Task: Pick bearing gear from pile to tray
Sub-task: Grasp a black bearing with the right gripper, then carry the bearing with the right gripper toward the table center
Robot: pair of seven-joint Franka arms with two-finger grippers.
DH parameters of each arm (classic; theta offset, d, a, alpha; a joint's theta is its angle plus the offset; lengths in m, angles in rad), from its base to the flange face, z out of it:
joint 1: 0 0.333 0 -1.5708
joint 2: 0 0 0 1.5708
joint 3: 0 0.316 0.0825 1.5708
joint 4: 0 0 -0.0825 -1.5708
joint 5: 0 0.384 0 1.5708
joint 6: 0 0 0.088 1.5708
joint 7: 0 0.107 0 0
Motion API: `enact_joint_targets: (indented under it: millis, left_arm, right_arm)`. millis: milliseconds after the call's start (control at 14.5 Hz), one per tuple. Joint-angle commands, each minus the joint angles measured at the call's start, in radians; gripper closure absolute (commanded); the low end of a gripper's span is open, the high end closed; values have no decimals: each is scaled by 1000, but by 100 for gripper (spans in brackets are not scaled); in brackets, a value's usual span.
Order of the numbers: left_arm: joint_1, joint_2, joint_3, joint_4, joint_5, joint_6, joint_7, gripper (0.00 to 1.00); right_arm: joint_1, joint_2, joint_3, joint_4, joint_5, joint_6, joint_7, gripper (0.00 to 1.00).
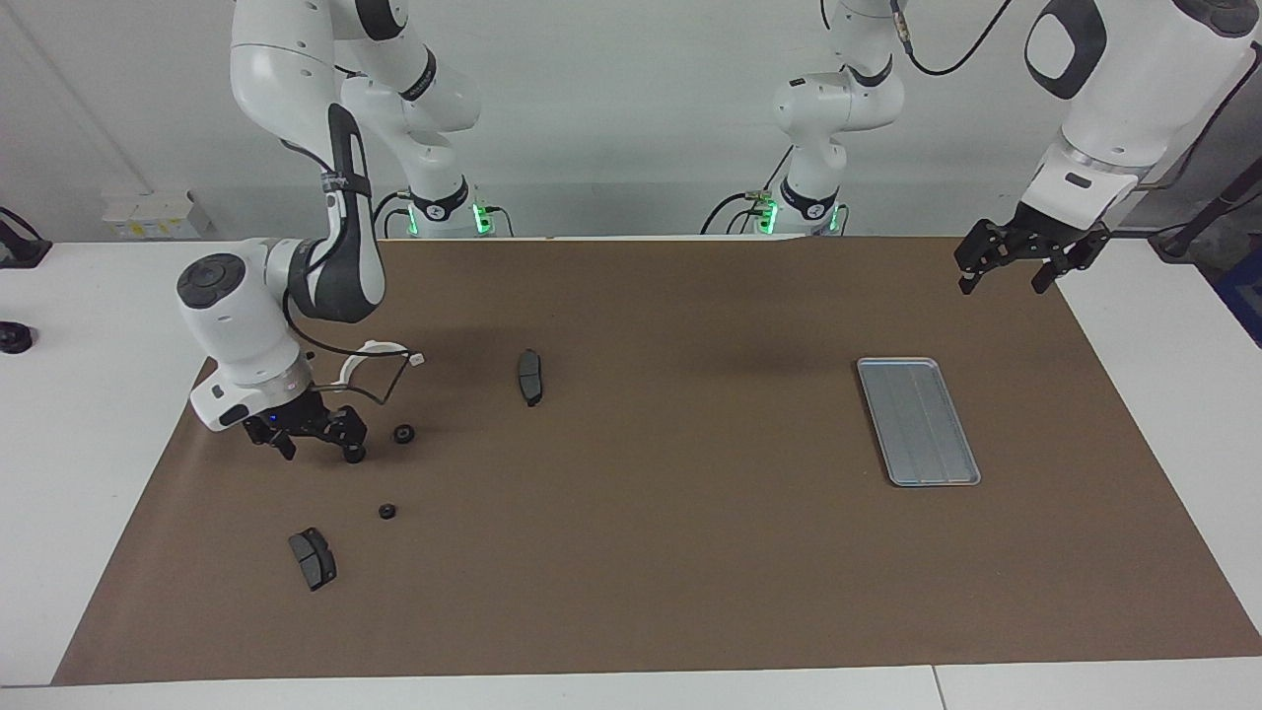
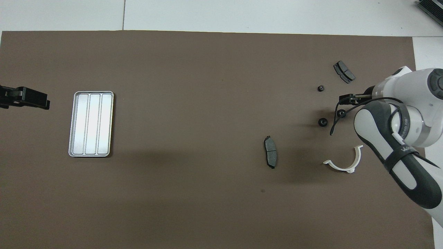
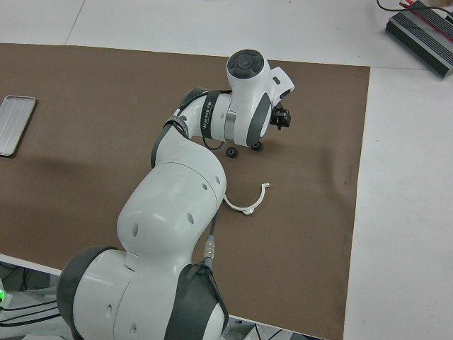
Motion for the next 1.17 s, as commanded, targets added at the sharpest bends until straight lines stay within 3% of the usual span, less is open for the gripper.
enact_joint_targets:
  millis: [0,621,897,966,1034,1103]
  left_arm:
    - [6,-25,0,-23,1,-10,16,0]
    - [6,-25,0,-23,1,-10,16,0]
    - [6,-25,0,-23,1,-10,16,0]
    - [6,-25,0,-23,1,-10,16,0]
    - [6,-25,0,-23,1,-10,16,0]
    - [6,-25,0,-23,1,-10,16,0]
  right_arm:
    - [10,-31,3,-74,26,58,-41,10]
    - [12,-19,3,-134,24,110,-104,35]
    - [11,-13,1,-137,24,112,-102,40]
    - [11,-15,1,-137,24,113,-104,54]
    - [9,-13,3,-137,24,113,-101,87]
    - [9,-13,1,-135,26,113,-89,100]
